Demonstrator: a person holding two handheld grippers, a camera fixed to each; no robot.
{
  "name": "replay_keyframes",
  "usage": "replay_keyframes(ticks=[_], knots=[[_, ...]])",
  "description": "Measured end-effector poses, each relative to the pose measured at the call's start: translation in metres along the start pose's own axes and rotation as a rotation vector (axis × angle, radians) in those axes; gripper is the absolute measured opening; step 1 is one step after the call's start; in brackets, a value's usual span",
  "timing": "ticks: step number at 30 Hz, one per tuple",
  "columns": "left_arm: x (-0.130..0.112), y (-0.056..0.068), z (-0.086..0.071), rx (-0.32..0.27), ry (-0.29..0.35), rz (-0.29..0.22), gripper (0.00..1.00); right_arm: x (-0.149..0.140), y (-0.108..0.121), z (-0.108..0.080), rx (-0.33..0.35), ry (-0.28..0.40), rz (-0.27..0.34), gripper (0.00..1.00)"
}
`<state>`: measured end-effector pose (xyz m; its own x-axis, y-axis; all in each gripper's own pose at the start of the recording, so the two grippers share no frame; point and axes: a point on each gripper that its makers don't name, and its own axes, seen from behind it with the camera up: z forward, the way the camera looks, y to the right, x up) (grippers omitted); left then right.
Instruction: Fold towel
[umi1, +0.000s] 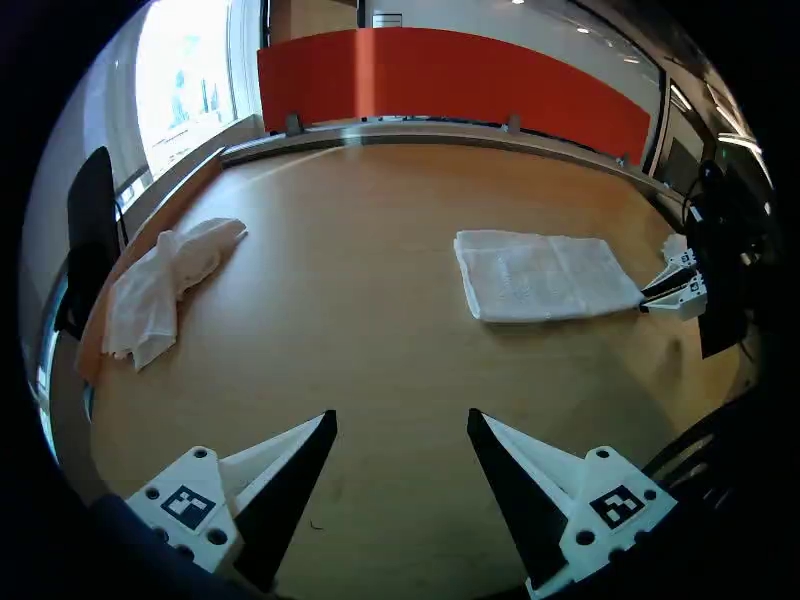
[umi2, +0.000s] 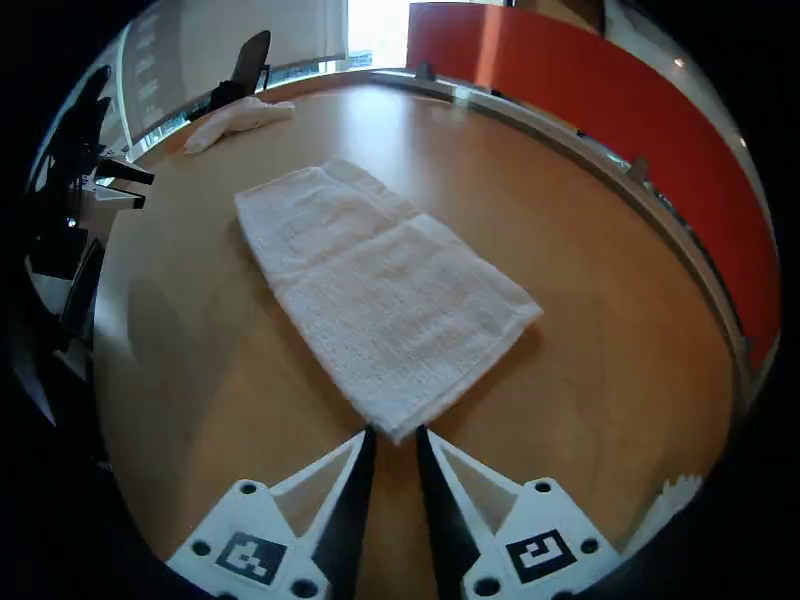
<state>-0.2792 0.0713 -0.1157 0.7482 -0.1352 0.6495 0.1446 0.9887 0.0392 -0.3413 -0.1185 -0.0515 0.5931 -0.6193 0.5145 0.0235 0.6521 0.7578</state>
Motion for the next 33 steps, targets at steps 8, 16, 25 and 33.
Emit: replay_keyframes(ticks=[8,16,25,33], knots=[[-0.001,0.000,-0.003,0.001,0.004,-0.009,0.97,0.006,-0.002,-0.001,0.018,0.008,0.006,0.03],[-0.001,-0.001,-0.006,0.004,0.006,-0.007,0.97,0.014,0.002,-0.005,0.001,0.028,0.010,0.03],[-0.001,-0.003,-0.007,0.011,0.014,-0.006,0.97,0.026,0.009,-0.018,-0.022,0.056,0.013,0.03],[-0.007,-0.002,-0.012,0.013,0.028,-0.003,0.97,0.054,0.019,-0.034,-0.043,0.089,-0.016,0.03]])
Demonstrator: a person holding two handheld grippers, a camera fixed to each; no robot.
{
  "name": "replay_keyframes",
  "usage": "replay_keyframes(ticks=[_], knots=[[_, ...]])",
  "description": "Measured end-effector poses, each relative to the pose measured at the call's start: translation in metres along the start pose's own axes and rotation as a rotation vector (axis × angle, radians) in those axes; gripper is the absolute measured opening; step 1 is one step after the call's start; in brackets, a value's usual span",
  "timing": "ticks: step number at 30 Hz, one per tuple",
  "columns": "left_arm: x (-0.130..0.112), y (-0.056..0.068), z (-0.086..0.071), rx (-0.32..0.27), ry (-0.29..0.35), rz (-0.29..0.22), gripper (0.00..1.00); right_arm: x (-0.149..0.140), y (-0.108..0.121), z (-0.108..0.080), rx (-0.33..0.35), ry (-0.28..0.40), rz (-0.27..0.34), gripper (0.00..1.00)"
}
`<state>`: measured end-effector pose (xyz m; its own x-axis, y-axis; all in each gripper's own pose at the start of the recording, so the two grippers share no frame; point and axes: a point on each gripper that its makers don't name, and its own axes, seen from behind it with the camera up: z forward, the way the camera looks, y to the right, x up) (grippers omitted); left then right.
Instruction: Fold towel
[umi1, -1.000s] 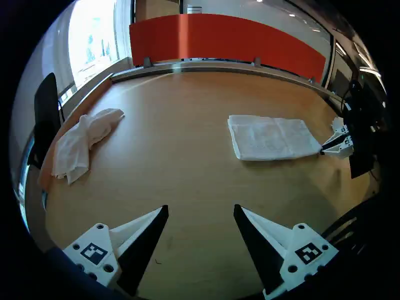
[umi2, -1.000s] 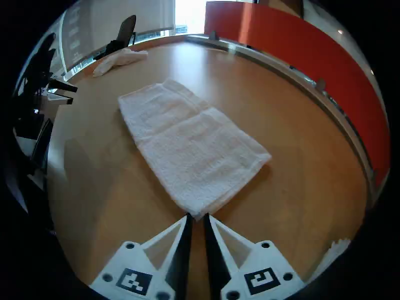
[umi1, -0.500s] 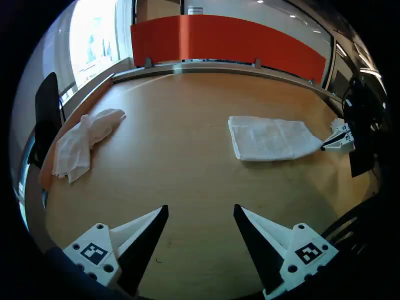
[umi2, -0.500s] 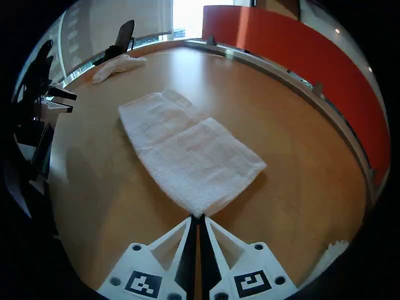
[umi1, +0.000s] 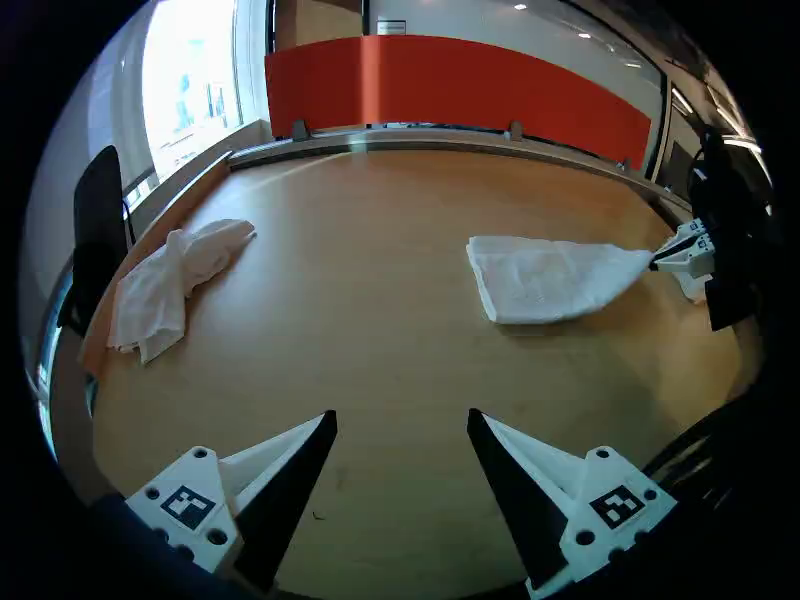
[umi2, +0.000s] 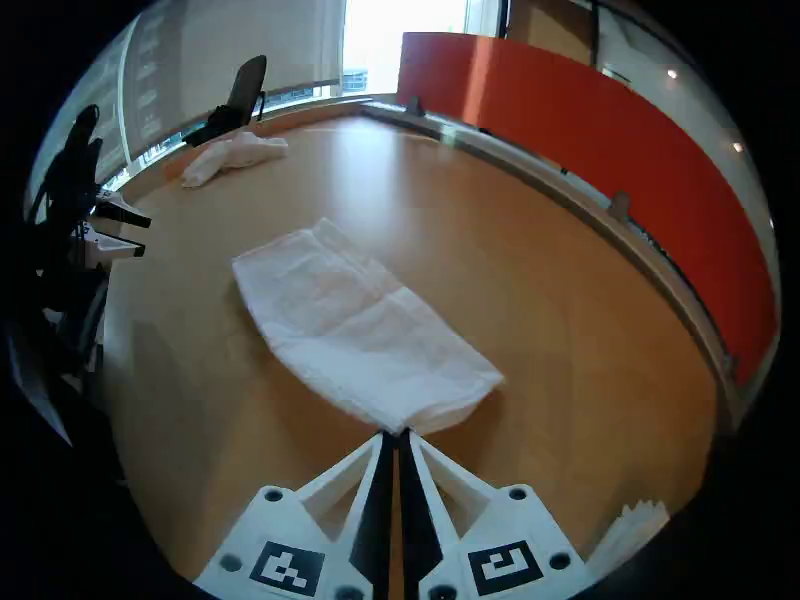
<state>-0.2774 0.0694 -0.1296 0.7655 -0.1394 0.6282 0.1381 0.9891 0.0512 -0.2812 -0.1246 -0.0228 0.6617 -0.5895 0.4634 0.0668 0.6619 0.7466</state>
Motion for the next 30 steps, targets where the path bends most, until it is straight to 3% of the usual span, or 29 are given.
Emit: replay_keyframes(ticks=[8,15,24,30], knots=[[-0.020,0.009,-0.007,-0.011,-0.019,0.010,0.97,0.041,0.011,-0.015,-0.018,0.035,-0.079,0.03],[-0.022,0.013,-0.011,-0.018,-0.017,-0.003,0.97,0.062,0.014,-0.022,-0.014,0.030,-0.167,0.03],[-0.018,0.012,-0.015,-0.016,-0.003,-0.028,0.97,0.091,-0.001,-0.011,0.017,0.025,-0.266,0.03],[-0.019,0.013,-0.019,-0.012,0.003,-0.052,0.97,0.117,-0.028,0.008,0.066,0.031,-0.345,0.03]])
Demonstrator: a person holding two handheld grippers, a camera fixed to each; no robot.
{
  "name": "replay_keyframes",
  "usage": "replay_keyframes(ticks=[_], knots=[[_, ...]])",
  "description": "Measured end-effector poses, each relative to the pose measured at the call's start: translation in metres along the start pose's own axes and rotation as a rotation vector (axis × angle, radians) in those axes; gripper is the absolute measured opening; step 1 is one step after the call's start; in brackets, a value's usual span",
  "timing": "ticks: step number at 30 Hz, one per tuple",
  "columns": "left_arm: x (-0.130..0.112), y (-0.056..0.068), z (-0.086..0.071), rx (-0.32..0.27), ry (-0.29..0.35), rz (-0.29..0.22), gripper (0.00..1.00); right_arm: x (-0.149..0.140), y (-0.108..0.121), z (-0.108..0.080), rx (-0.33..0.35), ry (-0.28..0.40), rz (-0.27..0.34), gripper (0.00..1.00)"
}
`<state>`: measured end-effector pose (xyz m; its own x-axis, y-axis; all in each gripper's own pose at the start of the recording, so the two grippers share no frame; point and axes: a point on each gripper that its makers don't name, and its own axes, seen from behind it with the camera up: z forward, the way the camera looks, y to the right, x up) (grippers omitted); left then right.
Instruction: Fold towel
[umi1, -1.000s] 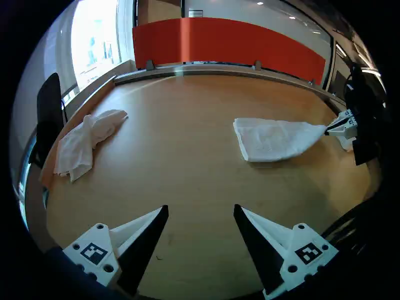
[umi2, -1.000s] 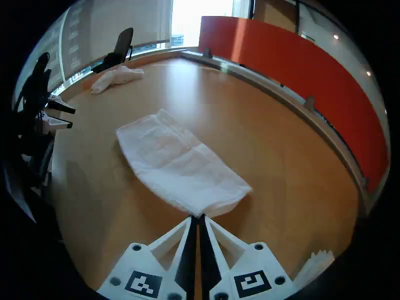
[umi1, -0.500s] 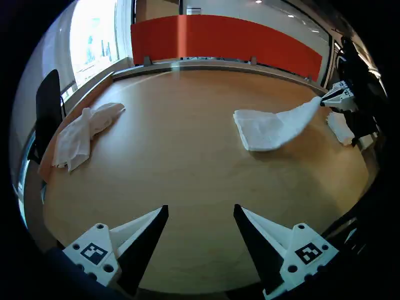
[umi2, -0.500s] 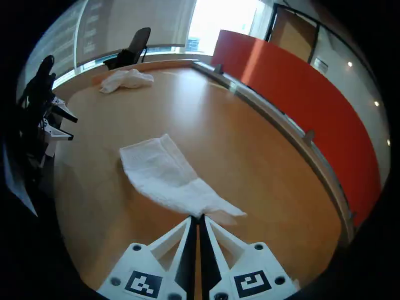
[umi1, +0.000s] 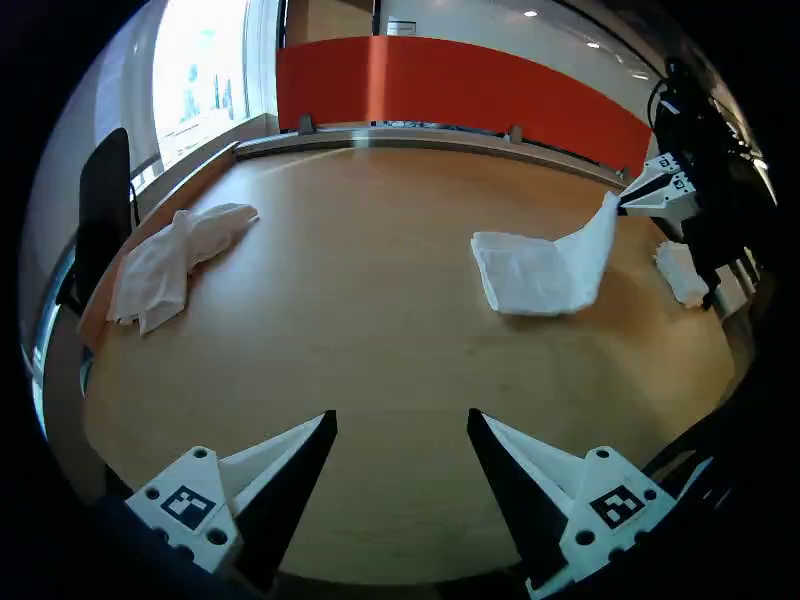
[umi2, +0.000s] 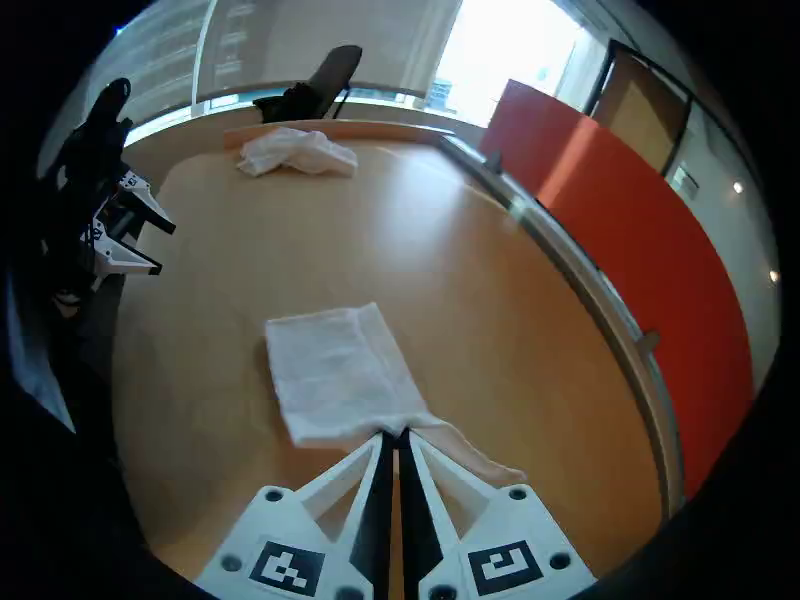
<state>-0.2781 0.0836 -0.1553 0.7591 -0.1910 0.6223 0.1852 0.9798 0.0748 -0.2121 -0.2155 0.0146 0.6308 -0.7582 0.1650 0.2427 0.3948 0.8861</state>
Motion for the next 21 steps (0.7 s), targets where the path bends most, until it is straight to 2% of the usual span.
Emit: replay_keyframes(ticks=[11,17,21], knots=[[-0.008,-0.004,-0.013,0.018,0.010,-0.041,0.97,0.045,-0.050,0.055,0.128,0.022,-0.065,0.03],[-0.014,-0.009,-0.019,0.036,0.011,-0.064,0.97,0.047,-0.073,0.082,0.178,0.005,-0.057,0.03],[-0.017,-0.012,-0.022,0.044,0.009,-0.076,0.97,0.044,-0.078,0.091,0.189,-0.008,-0.053,0.03]])
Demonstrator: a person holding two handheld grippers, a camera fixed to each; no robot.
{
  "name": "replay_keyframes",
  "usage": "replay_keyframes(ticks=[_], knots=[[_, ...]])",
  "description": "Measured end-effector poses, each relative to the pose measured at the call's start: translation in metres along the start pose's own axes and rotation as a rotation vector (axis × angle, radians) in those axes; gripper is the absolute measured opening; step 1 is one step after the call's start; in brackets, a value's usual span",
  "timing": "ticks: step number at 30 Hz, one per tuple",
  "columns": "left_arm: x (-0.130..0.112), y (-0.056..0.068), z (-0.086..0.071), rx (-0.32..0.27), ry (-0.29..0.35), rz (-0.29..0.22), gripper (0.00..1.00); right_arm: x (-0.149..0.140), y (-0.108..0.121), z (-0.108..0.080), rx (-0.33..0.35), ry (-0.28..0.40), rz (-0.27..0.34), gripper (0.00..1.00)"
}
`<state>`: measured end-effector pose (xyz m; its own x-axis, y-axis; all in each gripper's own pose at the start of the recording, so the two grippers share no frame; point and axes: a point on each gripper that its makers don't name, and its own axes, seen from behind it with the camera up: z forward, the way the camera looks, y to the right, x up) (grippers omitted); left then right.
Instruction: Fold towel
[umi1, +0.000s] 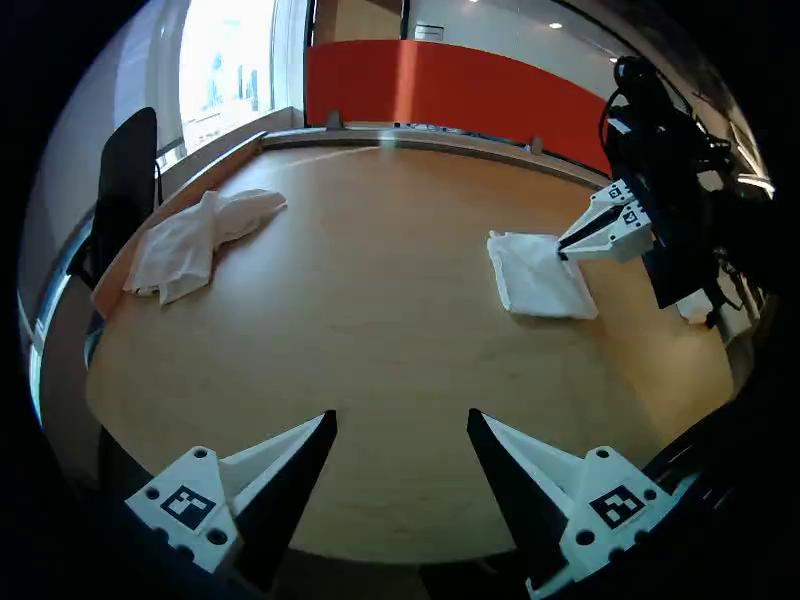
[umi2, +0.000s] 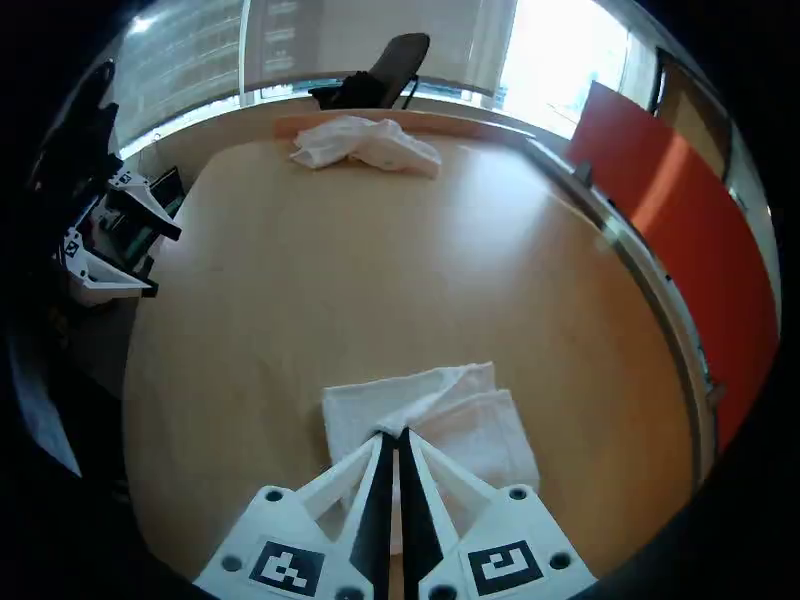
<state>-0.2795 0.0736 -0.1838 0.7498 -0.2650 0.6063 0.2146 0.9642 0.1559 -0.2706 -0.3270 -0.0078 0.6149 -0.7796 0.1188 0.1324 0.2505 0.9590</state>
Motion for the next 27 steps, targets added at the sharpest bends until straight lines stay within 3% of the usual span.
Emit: replay_keyframes(ticks=[9,13,15,21,22,27], knots=[[-0.001,-0.004,0.000,0.005,-0.003,-0.007,0.97,0.004,-0.004,0.000,0.010,0.016,0.011,0.04],[0.000,-0.005,0.000,0.006,-0.002,-0.007,0.97,0.005,-0.005,-0.001,0.013,0.024,0.016,0.10],[0.000,-0.005,0.000,0.007,-0.001,-0.006,0.97,0.005,-0.007,-0.002,0.016,0.028,0.020,0.17],[0.001,-0.005,0.000,0.006,-0.001,-0.007,0.97,0.002,-0.013,-0.005,0.030,0.038,0.054,0.76],[0.001,-0.006,0.000,0.006,-0.001,-0.007,0.97,0.000,-0.014,-0.005,0.027,0.038,0.063,0.82],[0.004,-0.006,0.001,0.004,0.003,-0.001,0.97,-0.012,-0.012,-0.005,-0.010,0.036,0.109,0.82]])
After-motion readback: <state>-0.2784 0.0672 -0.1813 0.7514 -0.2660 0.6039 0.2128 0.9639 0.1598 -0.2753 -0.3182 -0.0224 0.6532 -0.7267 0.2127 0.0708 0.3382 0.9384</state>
